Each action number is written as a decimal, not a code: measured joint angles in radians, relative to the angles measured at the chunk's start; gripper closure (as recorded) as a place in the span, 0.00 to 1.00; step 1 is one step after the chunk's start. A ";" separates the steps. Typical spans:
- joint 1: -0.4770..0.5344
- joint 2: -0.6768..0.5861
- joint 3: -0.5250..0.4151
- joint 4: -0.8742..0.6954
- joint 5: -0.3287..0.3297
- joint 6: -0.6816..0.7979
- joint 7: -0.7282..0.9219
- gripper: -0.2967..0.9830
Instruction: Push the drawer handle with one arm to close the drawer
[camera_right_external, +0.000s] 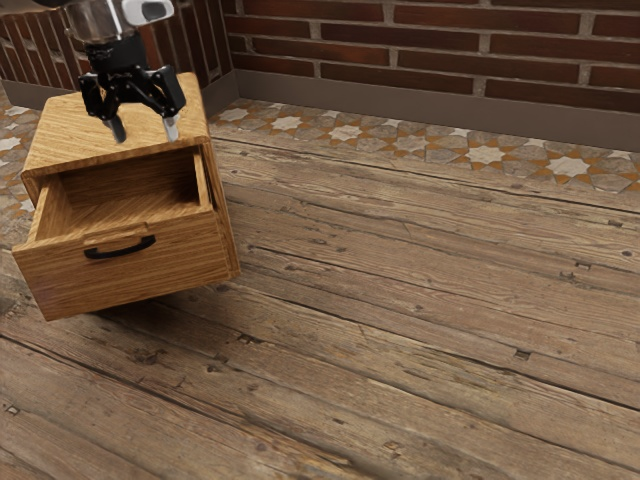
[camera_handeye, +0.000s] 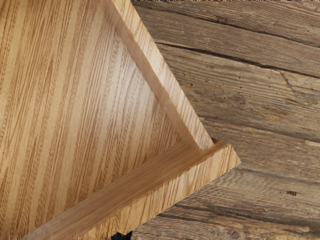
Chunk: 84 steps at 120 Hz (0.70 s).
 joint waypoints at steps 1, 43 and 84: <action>0.001 -0.005 0.000 -0.003 0.001 0.000 0.001 0.23; 0.511 -0.778 -0.414 -0.665 -0.155 0.027 -0.002 0.25; 0.667 -0.958 -0.549 -0.888 -0.420 -0.081 -0.117 0.55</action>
